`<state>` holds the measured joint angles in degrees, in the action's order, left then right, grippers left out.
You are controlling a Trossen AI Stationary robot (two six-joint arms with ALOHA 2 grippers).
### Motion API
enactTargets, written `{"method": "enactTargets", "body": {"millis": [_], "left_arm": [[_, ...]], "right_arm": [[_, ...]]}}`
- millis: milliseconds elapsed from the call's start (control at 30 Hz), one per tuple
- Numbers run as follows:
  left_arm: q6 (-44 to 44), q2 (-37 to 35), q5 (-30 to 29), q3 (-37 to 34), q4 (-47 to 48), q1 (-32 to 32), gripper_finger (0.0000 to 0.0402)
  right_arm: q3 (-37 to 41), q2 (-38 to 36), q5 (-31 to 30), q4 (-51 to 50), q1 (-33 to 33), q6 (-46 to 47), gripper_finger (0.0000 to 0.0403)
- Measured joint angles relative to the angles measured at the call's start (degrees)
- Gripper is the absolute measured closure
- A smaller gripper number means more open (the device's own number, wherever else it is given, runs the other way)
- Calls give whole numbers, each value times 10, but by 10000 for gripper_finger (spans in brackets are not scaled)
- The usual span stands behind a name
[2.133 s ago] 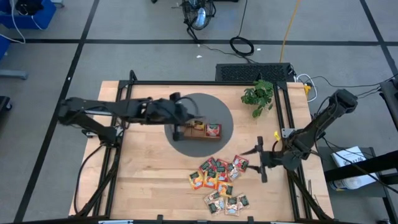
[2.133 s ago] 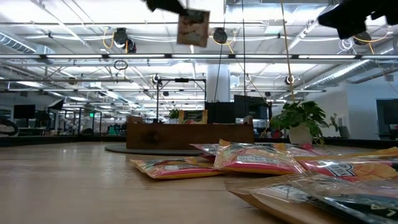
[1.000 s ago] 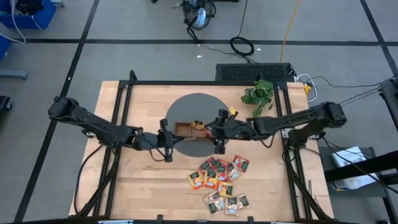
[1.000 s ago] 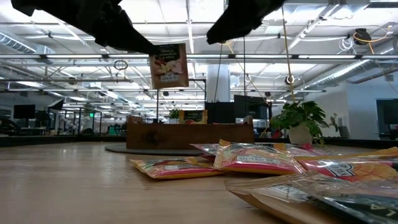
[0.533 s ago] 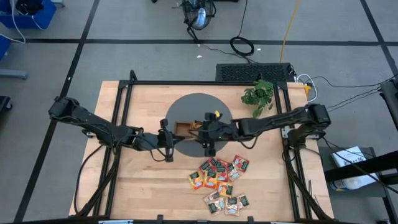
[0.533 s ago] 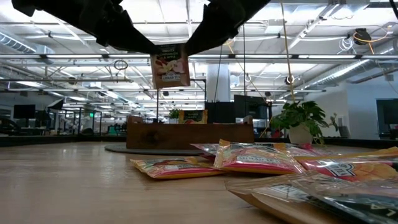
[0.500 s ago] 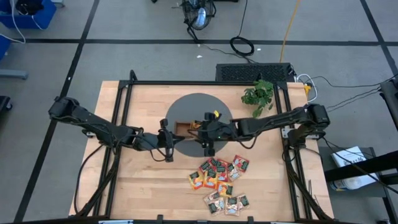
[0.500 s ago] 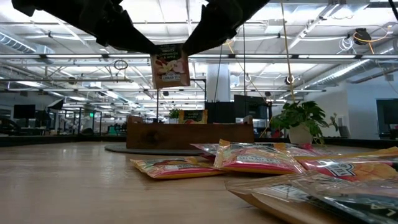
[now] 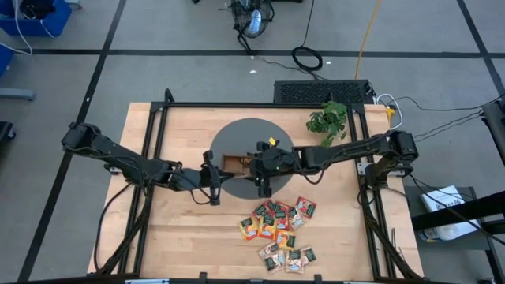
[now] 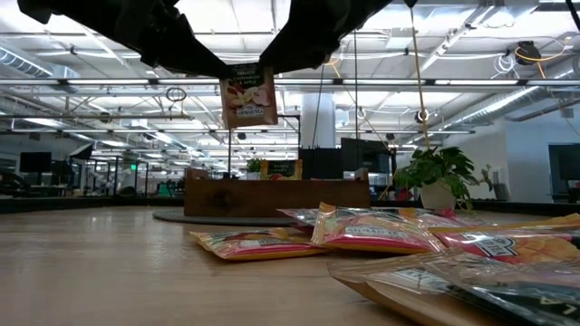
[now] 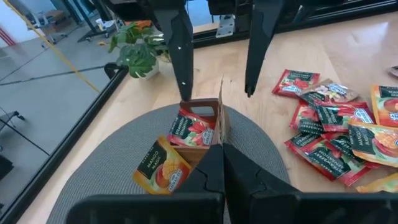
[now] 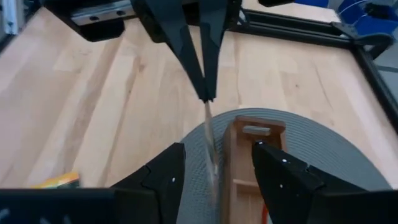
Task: Pick & Place Tea
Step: Put the brown tea bag into the left section of the wooden organizer
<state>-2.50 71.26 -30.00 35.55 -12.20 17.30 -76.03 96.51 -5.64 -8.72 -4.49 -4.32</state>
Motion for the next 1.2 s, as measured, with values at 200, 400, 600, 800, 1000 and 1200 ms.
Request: {"method": "enactTargets", "body": {"millis": [200, 400, 600, 800, 1000, 1200], "left_arm": [[-2, 0, 0, 0, -1, 0, 401], [-4, 0, 1, 0, 0, 0, 401], [-3, 0, 2, 0, 5, 0, 401], [-2, 0, 4, 0, 6, 0, 401], [0, 0, 6, 0, 6, 0, 401], [0, 0, 7, 0, 6, 0, 401]], "right_arm": [[0, 15, 12, 24, -1, 3, 244], [0, 38, 37, 49, 0, 0, 254], [0, 40, 29, 56, 0, -5, 275], [0, 41, 30, 49, 0, -8, 318], [0, 40, 59, 48, 0, -14, 372], [0, 40, 58, 44, 1, -28, 399]]}}
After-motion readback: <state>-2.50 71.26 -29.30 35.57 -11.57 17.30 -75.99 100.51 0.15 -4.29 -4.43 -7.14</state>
